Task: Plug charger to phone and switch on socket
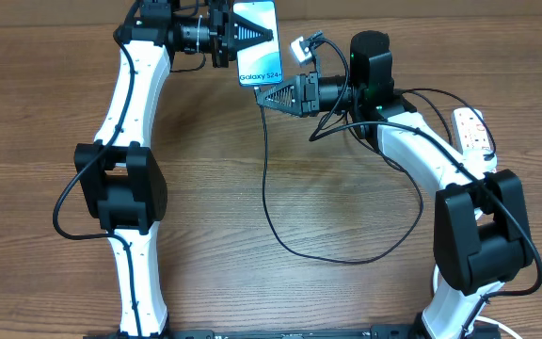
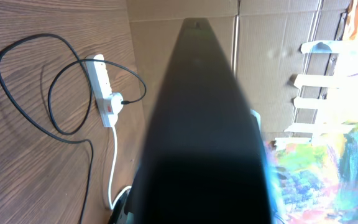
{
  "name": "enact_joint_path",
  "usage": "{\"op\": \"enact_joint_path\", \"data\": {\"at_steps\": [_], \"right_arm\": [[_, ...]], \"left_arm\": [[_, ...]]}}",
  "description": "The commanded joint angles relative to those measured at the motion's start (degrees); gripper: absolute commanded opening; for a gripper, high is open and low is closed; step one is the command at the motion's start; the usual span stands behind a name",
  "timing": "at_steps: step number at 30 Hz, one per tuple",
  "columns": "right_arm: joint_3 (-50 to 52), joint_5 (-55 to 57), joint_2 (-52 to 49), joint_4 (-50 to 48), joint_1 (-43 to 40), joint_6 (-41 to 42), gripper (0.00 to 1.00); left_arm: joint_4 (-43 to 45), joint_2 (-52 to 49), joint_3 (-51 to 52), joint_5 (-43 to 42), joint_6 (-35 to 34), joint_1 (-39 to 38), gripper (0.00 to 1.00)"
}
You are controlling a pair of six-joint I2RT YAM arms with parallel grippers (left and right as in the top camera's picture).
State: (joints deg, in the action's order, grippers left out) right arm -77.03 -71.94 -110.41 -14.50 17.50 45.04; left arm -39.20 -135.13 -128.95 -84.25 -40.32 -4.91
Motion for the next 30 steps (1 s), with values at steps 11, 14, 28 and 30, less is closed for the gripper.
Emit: {"op": "enact_joint_path", "data": {"at_steps": [11, 14, 28, 30], "right_arm": [[-1.03, -2.91, 1.60, -0.22, -0.22, 0.33, 0.04], [-1.03, -2.25, 1.60, -0.22, -0.31, 0.13, 0.04], [-1.03, 1.44, 1.60, -0.33, -0.76, 0.15, 0.04], [-1.03, 1.42, 1.60, -0.42, -0.76, 0.17, 0.04]], "left_arm": [[0.00, 0.98, -0.59, 0.59, 0.44, 0.44, 0.04], [0.00, 0.98, -0.59, 0.59, 0.44, 0.44, 0.04], [-2.62, 0.98, -0.59, 0.42, 1.14, 0.46, 0.04], [-2.56, 0.98, -0.59, 0.48, 1.42, 0.46, 0.04]]}}
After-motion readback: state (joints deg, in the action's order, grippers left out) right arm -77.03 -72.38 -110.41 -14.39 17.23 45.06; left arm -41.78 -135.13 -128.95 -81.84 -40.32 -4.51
